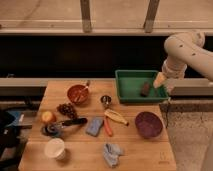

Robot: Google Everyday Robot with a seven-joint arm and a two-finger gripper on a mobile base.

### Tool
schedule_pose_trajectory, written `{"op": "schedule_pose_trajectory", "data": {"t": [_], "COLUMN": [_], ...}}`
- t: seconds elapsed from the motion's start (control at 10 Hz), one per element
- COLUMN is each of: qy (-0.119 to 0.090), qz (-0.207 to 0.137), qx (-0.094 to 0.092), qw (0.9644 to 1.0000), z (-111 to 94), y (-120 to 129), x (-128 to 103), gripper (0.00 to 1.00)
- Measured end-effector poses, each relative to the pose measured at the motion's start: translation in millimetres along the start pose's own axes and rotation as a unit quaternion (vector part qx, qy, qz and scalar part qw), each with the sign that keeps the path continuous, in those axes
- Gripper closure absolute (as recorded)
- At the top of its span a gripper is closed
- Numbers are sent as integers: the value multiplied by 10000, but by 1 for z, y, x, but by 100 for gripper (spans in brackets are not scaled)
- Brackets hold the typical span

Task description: Place brush in metal cup

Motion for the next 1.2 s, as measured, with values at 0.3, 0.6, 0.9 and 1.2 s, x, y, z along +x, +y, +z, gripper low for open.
{"op": "schedule_pose_trajectory", "data": {"t": [0.3,0.6,0.9,1.2], "qy": [0,0,-1,-24], "qz": [0,1,0,-20], "qx": [0,0,0,34], "qw": [10000,10000,10000,10000], "z": [0,0,0,-1], "y": [0,0,0,0], "x": [0,0,0,-1], "gripper": [20,20,20,20]}}
